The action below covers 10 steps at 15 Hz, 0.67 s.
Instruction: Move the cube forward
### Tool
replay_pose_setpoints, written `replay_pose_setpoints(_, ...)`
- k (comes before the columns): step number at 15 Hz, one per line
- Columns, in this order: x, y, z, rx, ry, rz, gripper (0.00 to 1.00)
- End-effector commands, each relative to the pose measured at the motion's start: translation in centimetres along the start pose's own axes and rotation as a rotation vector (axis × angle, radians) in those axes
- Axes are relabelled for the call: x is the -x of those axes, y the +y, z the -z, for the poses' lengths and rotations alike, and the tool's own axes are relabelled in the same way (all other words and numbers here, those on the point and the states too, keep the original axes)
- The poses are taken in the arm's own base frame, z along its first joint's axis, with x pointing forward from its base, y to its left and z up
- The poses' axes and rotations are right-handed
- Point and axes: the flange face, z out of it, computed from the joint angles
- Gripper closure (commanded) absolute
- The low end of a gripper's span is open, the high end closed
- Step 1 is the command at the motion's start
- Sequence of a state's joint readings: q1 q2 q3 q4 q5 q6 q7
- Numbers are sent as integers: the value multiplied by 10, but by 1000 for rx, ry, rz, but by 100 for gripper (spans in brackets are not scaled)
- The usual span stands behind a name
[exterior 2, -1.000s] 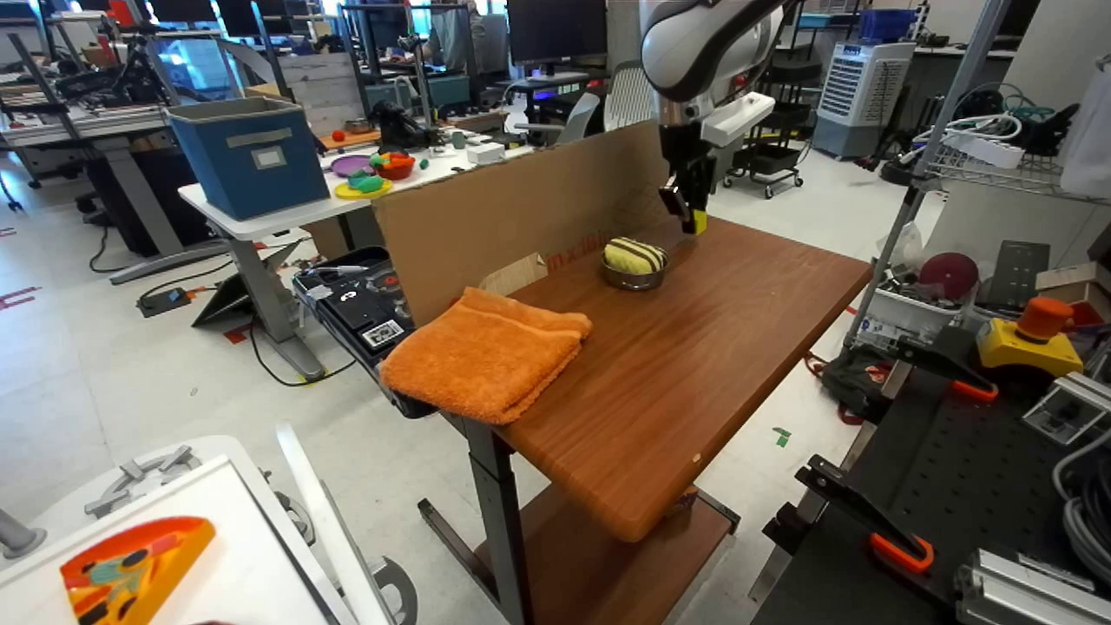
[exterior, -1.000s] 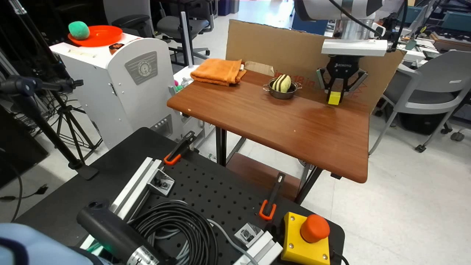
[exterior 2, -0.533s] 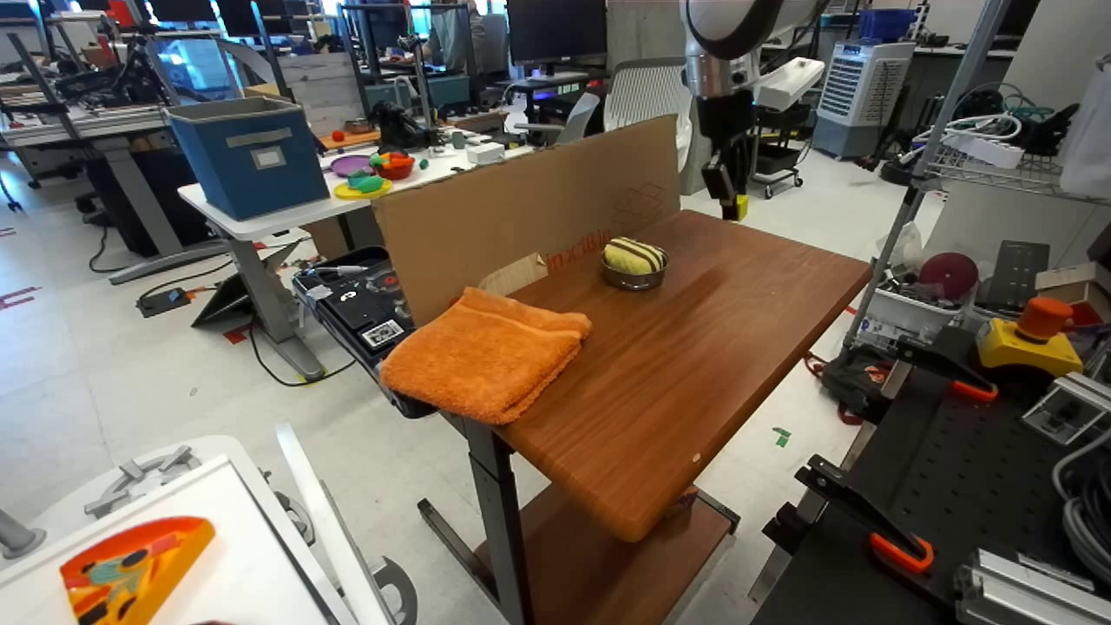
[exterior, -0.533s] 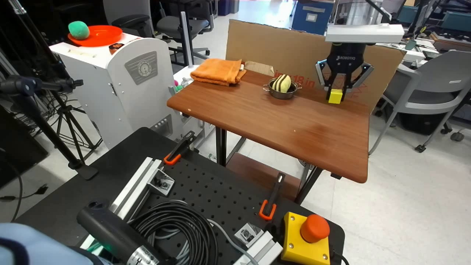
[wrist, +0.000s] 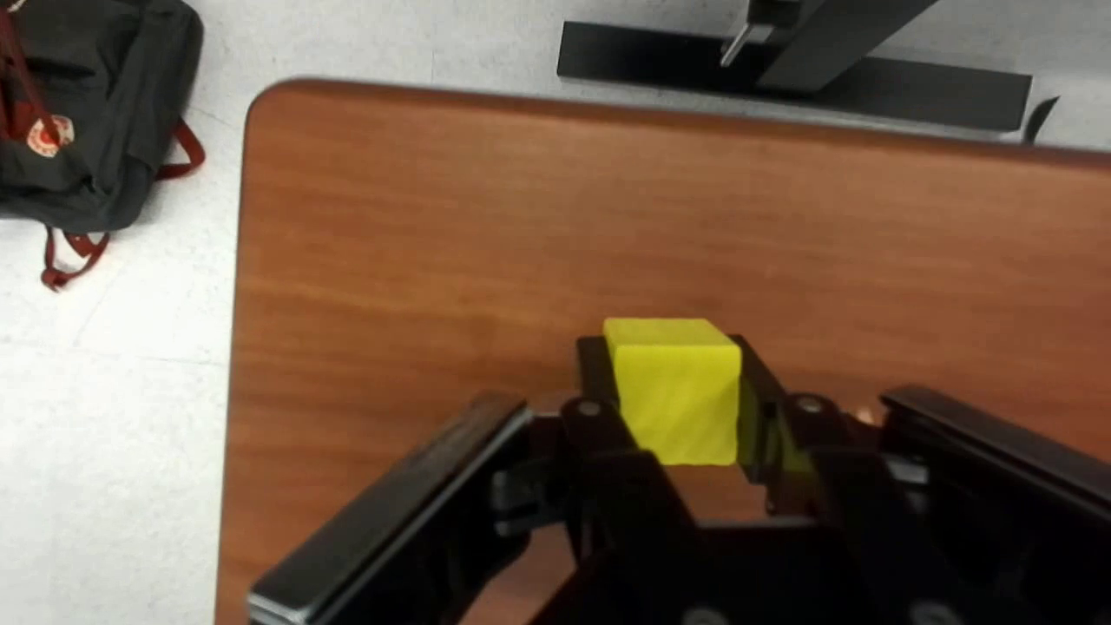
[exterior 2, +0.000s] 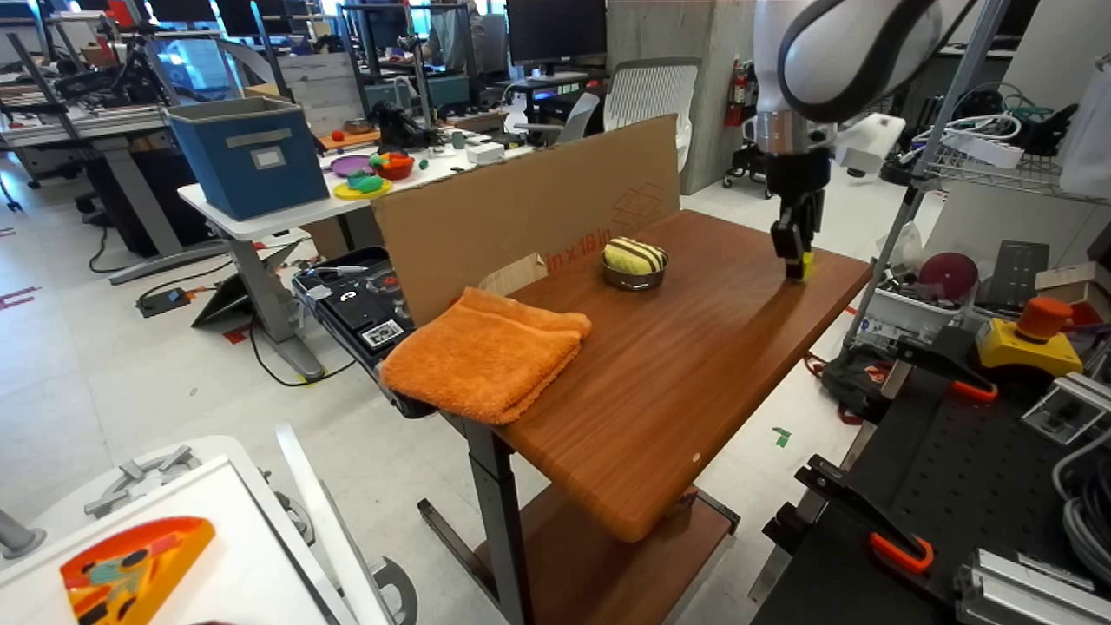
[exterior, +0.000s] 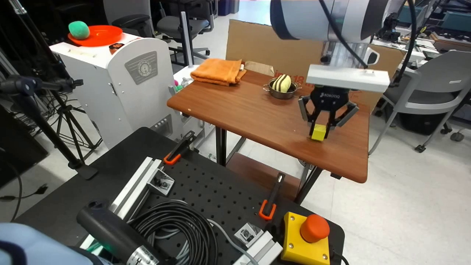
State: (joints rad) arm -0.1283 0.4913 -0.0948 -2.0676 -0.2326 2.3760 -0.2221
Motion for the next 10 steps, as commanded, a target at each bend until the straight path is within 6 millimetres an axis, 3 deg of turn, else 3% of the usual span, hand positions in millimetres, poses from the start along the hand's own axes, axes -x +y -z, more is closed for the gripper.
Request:
replay_pose_setpoints(1,41,-10,-26,27,0,4,87)
replay_pose_setpoints(2,47,-11,-21,25,4,0,42)
replay_pose_setpoints(3,54,-13,-18,23,1,2,41)
replay_pose_setpoints(5,66,-18,-9,26,-22,20,27)
replay_pose_setpoints(8,73,-25,20,44,1,3,5)
replay_pose_setpoints(10,82,-32,49,52,-13,-6,0)
